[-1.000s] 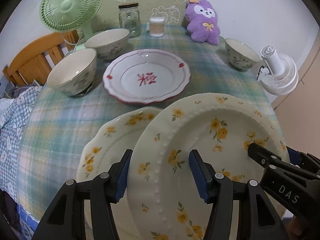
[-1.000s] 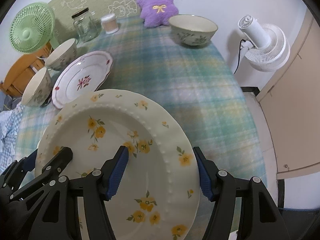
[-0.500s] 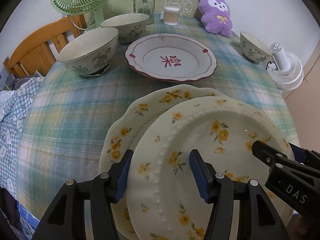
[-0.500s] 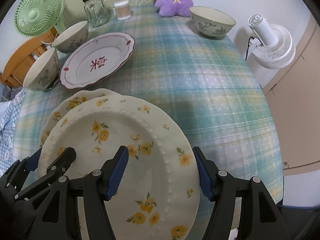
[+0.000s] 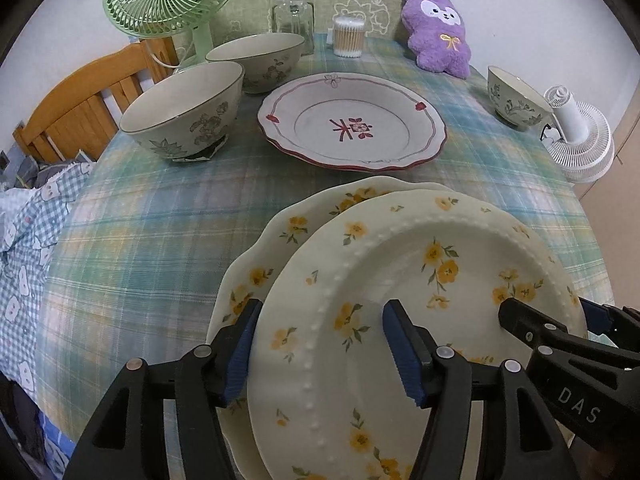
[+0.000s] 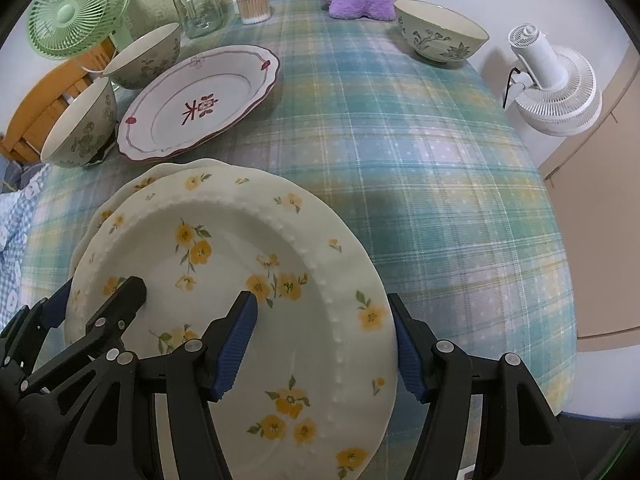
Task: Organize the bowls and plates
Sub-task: 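Carry the dotted-rim plate and lower it onto the scalloped yellow-flower plate, then open the right gripper and withdraw from the stacked plates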
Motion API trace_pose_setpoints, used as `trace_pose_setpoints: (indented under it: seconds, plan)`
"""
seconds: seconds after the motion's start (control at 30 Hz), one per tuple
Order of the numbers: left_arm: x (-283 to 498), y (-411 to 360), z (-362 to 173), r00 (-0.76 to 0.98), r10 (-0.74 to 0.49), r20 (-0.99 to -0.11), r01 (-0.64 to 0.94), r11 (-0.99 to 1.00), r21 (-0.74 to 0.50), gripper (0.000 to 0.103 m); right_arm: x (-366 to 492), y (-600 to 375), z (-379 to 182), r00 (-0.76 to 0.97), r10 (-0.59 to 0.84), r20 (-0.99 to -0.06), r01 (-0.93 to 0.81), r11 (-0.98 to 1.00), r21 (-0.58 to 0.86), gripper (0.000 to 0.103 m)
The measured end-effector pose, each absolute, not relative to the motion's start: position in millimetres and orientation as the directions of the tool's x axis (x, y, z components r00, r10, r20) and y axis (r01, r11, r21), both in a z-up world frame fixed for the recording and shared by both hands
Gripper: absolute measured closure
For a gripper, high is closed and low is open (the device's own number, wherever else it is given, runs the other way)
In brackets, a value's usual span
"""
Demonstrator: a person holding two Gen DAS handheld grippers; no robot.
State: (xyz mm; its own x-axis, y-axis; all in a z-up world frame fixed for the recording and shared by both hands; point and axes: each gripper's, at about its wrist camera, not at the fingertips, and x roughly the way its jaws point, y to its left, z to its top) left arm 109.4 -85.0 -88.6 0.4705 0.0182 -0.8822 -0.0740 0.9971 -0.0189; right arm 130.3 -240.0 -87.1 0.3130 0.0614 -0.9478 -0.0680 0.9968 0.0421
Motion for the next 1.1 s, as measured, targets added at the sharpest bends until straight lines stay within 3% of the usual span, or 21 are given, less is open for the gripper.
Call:
trace_pose_setpoints:
  seconds: [0.4,0.47,0.5,0.53,1.1]
  plan:
    - [106.6,-91.7,-84.0,0.483,0.089,-0.871,-0.084,0.995,0.055,0.023,119.5,-241.5,-71.9,0.351,0.034,-0.936,-0.076,0.997,0.007,0.035]
    - [106.1,-91.3,-81.1,0.490,0.086,-0.867,-0.082,0.995,0.053,0.023,115.1,-241.9,-68.8,0.355,0.039,-0.934,-0.082,0.997,0.011,0.045]
    - [105.5,-90.9,-79.8,0.493,0.087,-0.865,-0.082,0.995,0.053,0.022,113.2,-240.6,-68.3,0.354,0.032,-0.935,-0.087,0.996,0.001,0.056]
    - [105.2,-90.7,-78.8,0.496,0.084,-0.864,-0.081,0.995,0.050,0.022,111.9,-239.1,-68.8,0.354,0.018,-0.935,-0.090,0.996,-0.015,0.057]
    - [93.5,-76.0,-69.9,0.504,0.008,-0.864,-0.027,1.000,-0.006,0.021,124.1,-221.7,-78.7,0.339,0.013,-0.941,-0.067,0.998,-0.010,0.055]
